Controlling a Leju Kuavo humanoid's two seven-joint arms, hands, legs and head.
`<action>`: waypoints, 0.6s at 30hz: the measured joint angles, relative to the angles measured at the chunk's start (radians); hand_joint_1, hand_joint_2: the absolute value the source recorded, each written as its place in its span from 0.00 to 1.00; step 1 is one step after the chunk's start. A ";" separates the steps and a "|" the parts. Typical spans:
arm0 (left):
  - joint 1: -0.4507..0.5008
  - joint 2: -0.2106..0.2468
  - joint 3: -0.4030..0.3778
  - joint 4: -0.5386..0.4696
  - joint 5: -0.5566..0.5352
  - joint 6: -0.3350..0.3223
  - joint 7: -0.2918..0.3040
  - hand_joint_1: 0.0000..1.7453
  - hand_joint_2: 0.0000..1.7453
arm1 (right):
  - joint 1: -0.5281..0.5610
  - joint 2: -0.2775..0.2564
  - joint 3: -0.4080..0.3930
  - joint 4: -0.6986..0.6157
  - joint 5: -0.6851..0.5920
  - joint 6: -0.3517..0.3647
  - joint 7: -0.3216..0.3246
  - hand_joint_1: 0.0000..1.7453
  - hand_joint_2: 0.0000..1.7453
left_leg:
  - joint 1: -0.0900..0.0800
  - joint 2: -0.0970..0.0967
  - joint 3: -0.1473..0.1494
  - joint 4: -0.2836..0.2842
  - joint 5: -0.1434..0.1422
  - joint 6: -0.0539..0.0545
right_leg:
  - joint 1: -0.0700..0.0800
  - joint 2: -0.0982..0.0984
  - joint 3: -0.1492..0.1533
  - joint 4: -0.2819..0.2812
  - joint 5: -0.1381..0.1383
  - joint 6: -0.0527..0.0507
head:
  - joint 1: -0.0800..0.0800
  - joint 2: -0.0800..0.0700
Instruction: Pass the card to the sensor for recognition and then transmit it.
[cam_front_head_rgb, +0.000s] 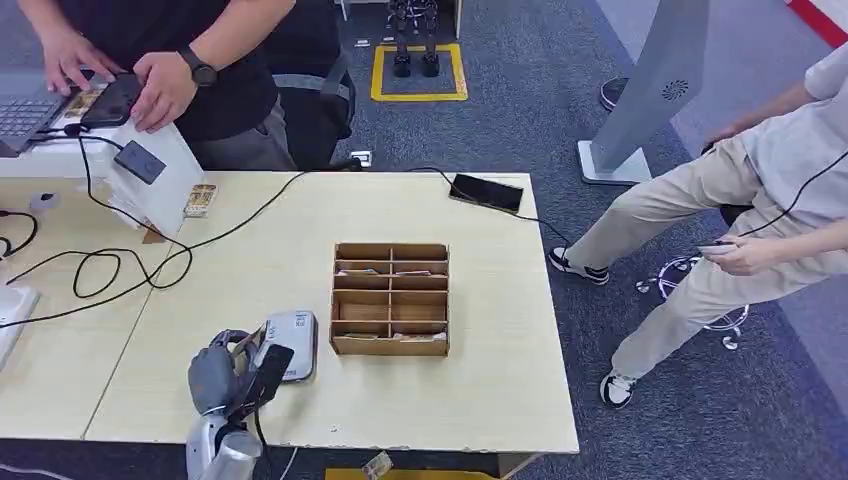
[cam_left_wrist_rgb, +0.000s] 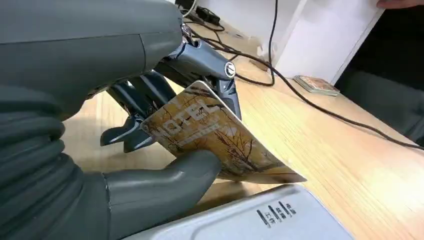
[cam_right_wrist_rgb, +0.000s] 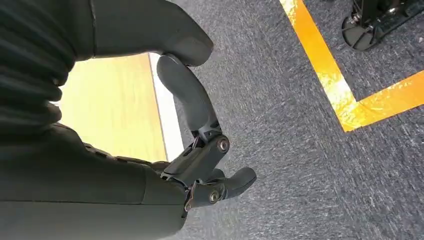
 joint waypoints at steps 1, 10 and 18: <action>-0.001 0.001 0.000 0.003 0.000 0.000 0.000 1.00 1.00 | 0.000 0.000 0.000 0.000 0.000 0.000 0.000 0.00 1.00 | 0.000 0.000 0.000 0.000 0.000 0.000 | 0.000 0.000 0.000 0.000 0.000 0.000 | 0.000 0.000; -0.005 0.004 0.000 0.015 0.000 0.000 0.000 1.00 1.00 | 0.000 0.000 0.000 0.000 0.000 0.000 0.000 0.00 1.00 | 0.000 0.000 0.001 0.000 0.000 0.000 | 0.000 0.000 0.001 0.000 0.000 0.000 | 0.000 0.000; -0.008 0.006 -0.005 0.042 0.020 0.000 0.016 1.00 1.00 | 0.000 0.000 0.000 0.000 0.000 -0.003 0.002 0.00 1.00 | 0.000 0.000 0.002 0.000 0.000 0.000 | 0.000 0.000 0.002 0.000 0.000 0.000 | 0.000 0.000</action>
